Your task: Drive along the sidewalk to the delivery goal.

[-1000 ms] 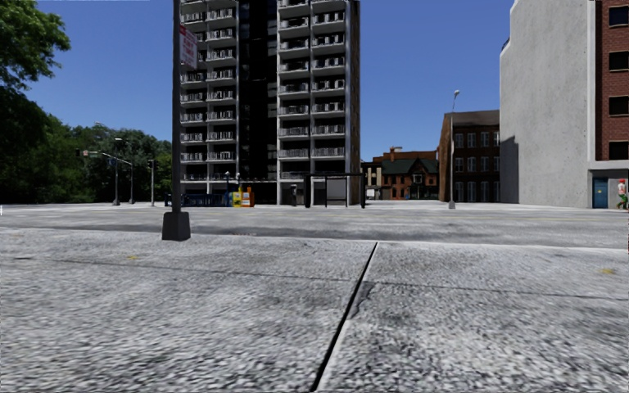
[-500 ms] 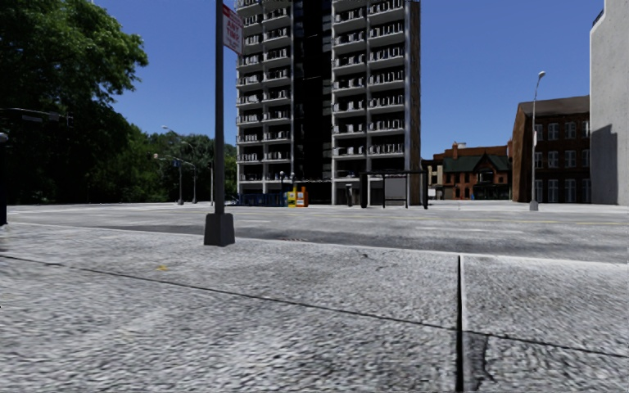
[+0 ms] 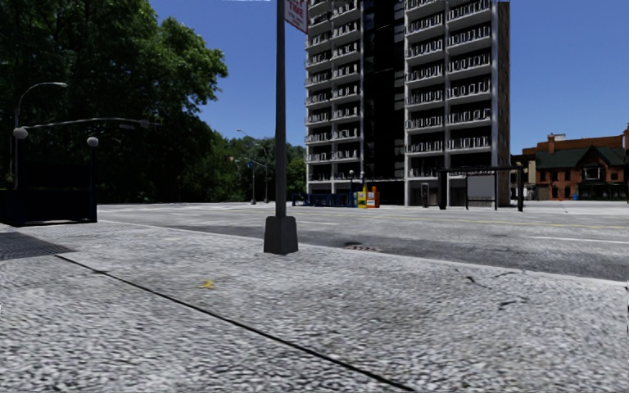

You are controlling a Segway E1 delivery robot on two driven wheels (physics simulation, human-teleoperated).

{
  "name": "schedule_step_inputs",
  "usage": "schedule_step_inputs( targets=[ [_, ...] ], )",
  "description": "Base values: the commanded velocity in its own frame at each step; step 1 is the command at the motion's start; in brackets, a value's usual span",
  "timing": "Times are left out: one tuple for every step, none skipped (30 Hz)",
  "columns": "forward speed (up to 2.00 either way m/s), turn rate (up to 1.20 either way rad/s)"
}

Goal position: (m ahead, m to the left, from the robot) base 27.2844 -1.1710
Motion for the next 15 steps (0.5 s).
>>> schedule_step_inputs(
  targets=[
    [1.87,0.54],
    [1.9,0.54],
    [1.91,0.54],
    [1.91,0.54],
    [1.91,0.54],
    [1.92,0.54],
    [2.0,0.54],
    [2.0,0.54],
    [2.0,0.54],
    [2.0,0.54],
    [2.0,0.54],
    [2.0,0.54],
    [2.0,0.54],
    [2.0,0.54],
    [2.0,0.54]
  ],
)
